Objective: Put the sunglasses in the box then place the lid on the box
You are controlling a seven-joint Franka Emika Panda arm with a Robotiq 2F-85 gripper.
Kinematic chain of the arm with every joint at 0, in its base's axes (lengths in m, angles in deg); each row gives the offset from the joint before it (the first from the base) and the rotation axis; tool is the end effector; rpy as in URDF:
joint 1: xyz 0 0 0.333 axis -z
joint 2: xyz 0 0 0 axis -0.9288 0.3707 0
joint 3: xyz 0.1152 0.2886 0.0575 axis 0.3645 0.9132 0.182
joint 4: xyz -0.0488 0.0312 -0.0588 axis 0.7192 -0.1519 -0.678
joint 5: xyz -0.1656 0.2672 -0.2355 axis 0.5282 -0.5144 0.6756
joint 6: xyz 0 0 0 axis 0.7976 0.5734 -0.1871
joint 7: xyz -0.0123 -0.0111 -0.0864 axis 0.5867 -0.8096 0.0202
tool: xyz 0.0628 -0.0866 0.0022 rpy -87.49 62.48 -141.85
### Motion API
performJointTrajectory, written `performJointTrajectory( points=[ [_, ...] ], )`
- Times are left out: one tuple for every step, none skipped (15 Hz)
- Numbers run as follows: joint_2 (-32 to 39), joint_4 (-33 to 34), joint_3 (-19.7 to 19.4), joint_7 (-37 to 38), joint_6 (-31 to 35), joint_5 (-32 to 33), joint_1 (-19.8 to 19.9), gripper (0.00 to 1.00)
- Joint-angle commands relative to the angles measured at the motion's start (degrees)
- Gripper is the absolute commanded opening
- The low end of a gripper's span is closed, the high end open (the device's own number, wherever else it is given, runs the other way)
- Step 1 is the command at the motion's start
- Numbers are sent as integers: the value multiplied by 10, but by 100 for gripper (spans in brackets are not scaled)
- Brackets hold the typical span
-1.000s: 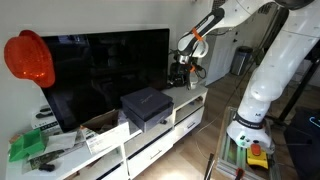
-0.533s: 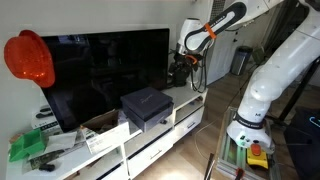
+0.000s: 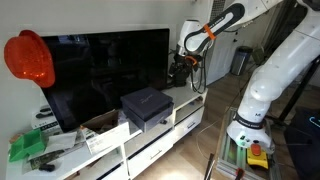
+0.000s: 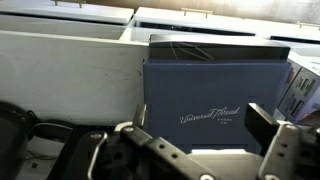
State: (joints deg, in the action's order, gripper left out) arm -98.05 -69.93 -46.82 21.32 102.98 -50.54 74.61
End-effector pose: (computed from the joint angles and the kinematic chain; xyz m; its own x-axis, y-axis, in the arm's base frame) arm 0.4202 -0.0702 0.3750 0.9505 -0.2197 0.2196 -0.2219 -0.9750 -0.0149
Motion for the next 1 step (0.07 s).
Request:
performJointTrajectory(
  points=[
    [0,1,0,0,-1,0,0,100]
  ],
)
